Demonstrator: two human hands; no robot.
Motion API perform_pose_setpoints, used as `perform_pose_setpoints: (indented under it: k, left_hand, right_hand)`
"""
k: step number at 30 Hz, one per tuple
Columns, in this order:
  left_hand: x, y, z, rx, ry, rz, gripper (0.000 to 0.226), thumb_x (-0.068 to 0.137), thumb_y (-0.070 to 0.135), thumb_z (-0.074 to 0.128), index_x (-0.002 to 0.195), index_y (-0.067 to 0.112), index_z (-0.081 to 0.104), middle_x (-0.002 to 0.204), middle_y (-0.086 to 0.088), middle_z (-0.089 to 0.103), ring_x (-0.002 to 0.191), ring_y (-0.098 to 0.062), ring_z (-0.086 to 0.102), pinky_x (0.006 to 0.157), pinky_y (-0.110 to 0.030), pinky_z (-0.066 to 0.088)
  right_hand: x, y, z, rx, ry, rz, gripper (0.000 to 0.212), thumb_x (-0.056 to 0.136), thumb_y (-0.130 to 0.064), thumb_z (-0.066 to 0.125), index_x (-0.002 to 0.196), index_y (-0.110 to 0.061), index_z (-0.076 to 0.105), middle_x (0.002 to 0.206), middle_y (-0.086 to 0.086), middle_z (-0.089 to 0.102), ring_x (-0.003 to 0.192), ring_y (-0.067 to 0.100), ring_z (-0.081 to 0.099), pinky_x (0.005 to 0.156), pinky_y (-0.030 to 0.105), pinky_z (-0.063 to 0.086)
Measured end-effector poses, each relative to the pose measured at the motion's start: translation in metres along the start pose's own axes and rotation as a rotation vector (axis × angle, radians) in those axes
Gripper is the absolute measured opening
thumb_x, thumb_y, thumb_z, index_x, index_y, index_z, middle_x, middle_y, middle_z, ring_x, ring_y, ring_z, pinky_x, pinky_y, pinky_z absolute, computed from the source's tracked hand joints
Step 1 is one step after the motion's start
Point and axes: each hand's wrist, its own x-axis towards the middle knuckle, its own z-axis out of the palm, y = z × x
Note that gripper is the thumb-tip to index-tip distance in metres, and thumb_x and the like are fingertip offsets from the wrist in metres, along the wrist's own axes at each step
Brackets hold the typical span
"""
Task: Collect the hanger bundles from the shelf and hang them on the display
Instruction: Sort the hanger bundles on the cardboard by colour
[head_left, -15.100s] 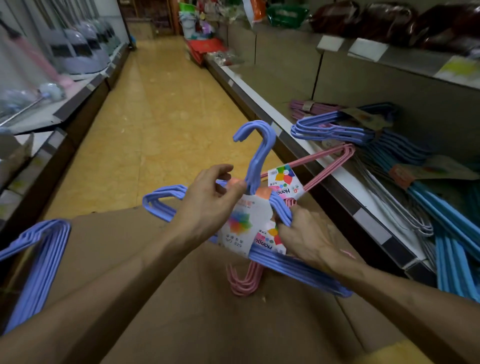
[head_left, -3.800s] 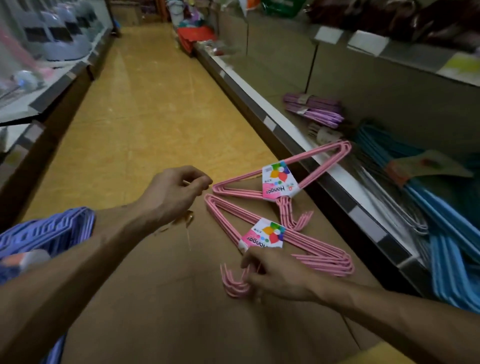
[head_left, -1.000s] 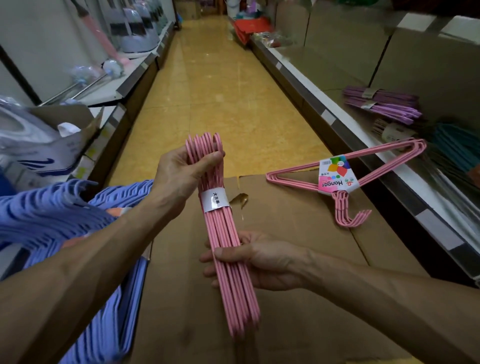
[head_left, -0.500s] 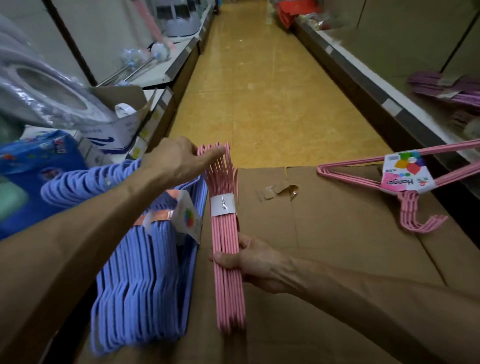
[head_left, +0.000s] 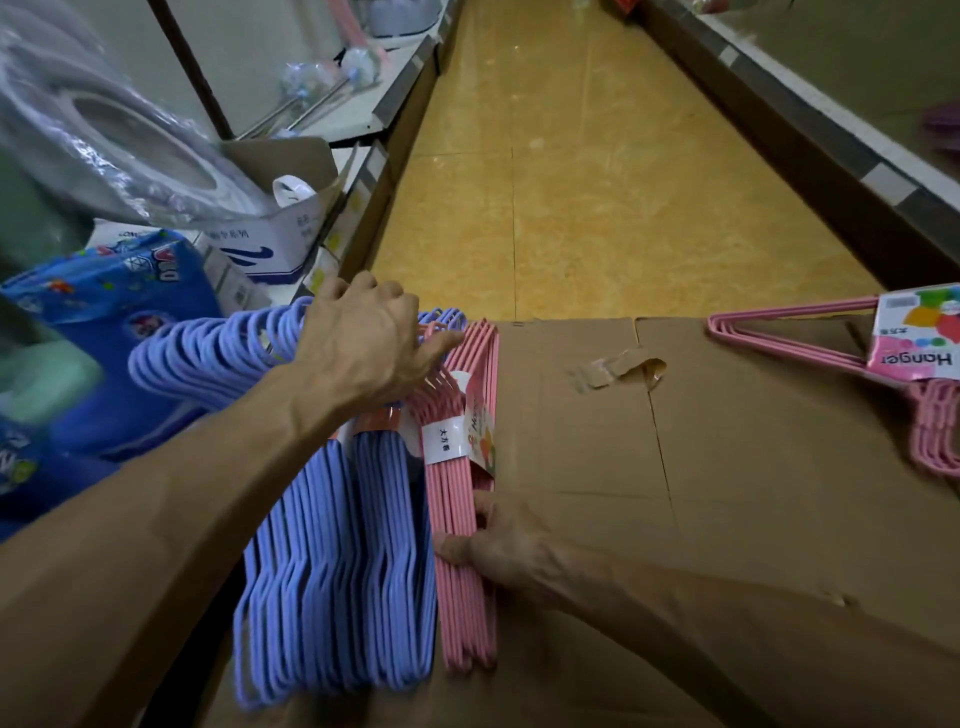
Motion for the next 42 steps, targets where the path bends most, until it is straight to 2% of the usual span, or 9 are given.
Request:
perform_pose_setpoints:
  k: [7,11,15,20,27,31,35,40,42]
  left_hand:
    - [0.002,0.005,0.007,0.049,0.017,0.009,0.054,0.093,0.059,0.039,0.106,0.012,0.061,0.113,-0.009,0.063,0.110,-0.030,0.051,0.095,-0.045,0.036]
    - [0.008,0.013,0.000,-0.143,0.057,-0.021,0.044,0.093,0.049,0.048,0.117,0.016,0.063,0.122,-0.010,0.063,0.114,-0.032,0.052,0.097,-0.045,0.036]
    - [0.017,0.034,-0.012,-0.367,0.104,-0.027,0.032,0.094,0.040,0.055,0.107,0.014,0.069,0.112,-0.013,0.065,0.106,-0.034,0.057,0.088,-0.044,0.044]
    - [0.018,0.090,-0.032,-0.688,0.039,0.005,0.019,0.097,0.025,0.057,0.104,0.014,0.071,0.101,0.001,0.062,0.090,-0.016,0.060,0.081,-0.032,0.046]
    - [0.040,0.170,-0.044,-0.881,-0.068,0.031,0.014,0.099,0.031,0.055,0.103,0.028,0.068,0.091,0.020,0.059,0.084,0.003,0.057,0.065,-0.012,0.037]
    - [0.052,0.216,-0.053,-1.039,-0.138,0.011,0.011,0.097,0.035,0.056,0.091,0.038,0.065,0.091,0.012,0.069,0.087,-0.005,0.065,0.076,-0.032,0.057]
    - [0.058,0.259,-0.059,-1.129,-0.178,0.017,0.011,0.096,0.035,0.058,0.090,0.036,0.067,0.088,0.006,0.072,0.085,-0.012,0.069,0.079,-0.040,0.060]
    - [0.061,0.295,-0.050,-1.208,-0.228,0.057,0.011,0.095,0.036,0.060,0.092,0.033,0.071,0.089,0.008,0.072,0.083,-0.008,0.070,0.082,-0.044,0.059]
    - [0.063,0.302,-0.046,-1.215,-0.251,0.074,0.012,0.095,0.038,0.059,0.092,0.034,0.071,0.092,0.011,0.072,0.084,-0.006,0.069,0.083,-0.045,0.059]
  right_hand:
    - [0.009,-0.008,-0.010,-0.230,-0.062,-0.062,0.032,0.090,-0.025,0.072,0.117,-0.009,0.065,0.116,0.009,0.069,0.106,0.023,0.066,0.079,0.023,0.053]
    - [0.001,-0.008,-0.020,-0.203,-0.073,-0.054,0.033,0.090,-0.027,0.072,0.117,-0.011,0.066,0.112,0.008,0.071,0.102,0.022,0.070,0.089,0.036,0.059]
    - [-0.017,-0.001,-0.044,-0.213,-0.009,-0.050,0.024,0.093,-0.027,0.068,0.108,-0.009,0.067,0.095,0.007,0.071,0.081,0.018,0.069,0.081,0.038,0.061]
    - [-0.059,0.015,-0.089,-0.194,0.117,-0.053,0.012,0.097,-0.017,0.060,0.103,-0.008,0.066,0.085,0.007,0.064,0.072,0.016,0.060,0.070,0.037,0.057]
    - [-0.120,0.045,-0.188,-0.111,0.325,-0.018,0.006,0.098,-0.013,0.058,0.097,-0.014,0.065,0.075,-0.001,0.063,0.059,0.006,0.058,0.052,0.021,0.050]
    - [-0.148,0.066,-0.243,-0.011,0.497,0.014,0.004,0.097,-0.010,0.060,0.096,-0.012,0.063,0.075,0.000,0.062,0.055,0.006,0.058,0.051,0.022,0.048]
    - [-0.163,0.091,-0.296,0.150,0.696,0.066,0.006,0.093,-0.011,0.066,0.098,-0.011,0.063,0.078,0.004,0.061,0.057,0.012,0.057,0.051,0.026,0.045]
    - [-0.183,0.103,-0.363,0.351,0.832,0.141,0.026,0.093,-0.013,0.068,0.115,0.000,0.061,0.069,0.005,0.053,0.054,0.014,0.047,0.043,0.024,0.039]
    - [-0.186,0.100,-0.391,0.390,0.937,0.116,0.049,0.091,-0.026,0.072,0.128,0.000,0.053,0.083,0.010,0.061,0.066,0.017,0.057,0.055,0.030,0.048]
